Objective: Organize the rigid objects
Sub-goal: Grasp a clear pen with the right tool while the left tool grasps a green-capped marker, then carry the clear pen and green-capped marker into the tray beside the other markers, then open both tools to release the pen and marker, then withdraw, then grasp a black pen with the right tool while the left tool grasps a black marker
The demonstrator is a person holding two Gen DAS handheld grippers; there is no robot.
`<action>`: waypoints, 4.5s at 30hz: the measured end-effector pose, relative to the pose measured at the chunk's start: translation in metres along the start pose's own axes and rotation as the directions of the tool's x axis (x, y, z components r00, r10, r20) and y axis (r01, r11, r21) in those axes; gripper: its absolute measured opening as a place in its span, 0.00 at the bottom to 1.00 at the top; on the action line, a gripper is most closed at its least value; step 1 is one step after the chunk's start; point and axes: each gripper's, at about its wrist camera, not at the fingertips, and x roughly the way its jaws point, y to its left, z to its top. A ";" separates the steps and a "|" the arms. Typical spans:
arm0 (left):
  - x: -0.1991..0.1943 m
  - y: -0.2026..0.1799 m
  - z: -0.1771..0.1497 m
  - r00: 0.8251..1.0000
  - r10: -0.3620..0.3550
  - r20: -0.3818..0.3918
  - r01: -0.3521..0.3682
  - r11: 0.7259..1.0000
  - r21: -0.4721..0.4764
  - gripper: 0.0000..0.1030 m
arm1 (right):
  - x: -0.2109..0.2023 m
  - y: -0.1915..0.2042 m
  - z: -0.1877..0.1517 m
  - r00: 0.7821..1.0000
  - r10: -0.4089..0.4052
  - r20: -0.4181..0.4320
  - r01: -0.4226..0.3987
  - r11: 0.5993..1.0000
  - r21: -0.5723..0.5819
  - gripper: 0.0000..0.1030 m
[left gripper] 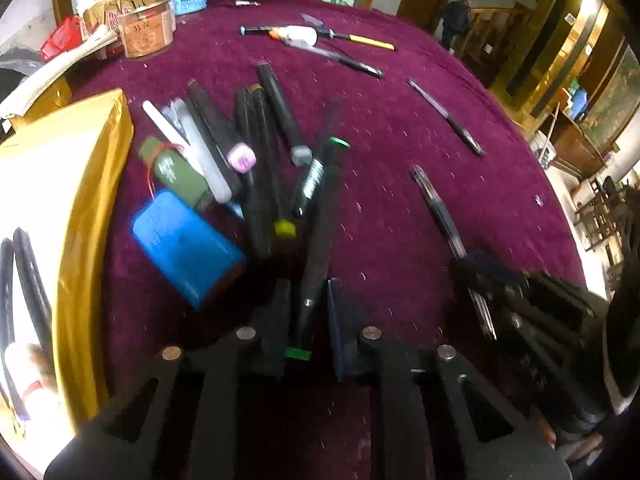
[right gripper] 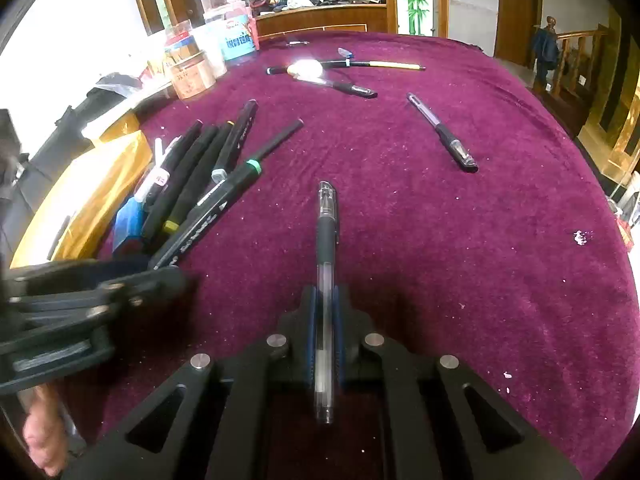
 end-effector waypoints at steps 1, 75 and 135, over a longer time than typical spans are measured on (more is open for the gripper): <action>-0.003 0.000 -0.005 1.000 -0.028 -0.012 0.028 1.000 -0.002 0.13 | 0.000 -0.001 0.000 1.000 0.008 -0.001 -0.008 1.000 0.007 0.06; -0.079 0.251 -0.032 0.979 0.204 -0.008 -0.180 0.845 -0.504 0.12 | 0.070 0.265 0.051 0.952 0.262 -0.161 -0.304 0.881 -0.363 0.07; -0.107 0.090 -0.046 0.964 0.035 0.264 0.044 0.956 -0.290 0.50 | 0.095 0.042 0.126 0.973 0.131 -0.192 -0.099 0.981 0.166 0.20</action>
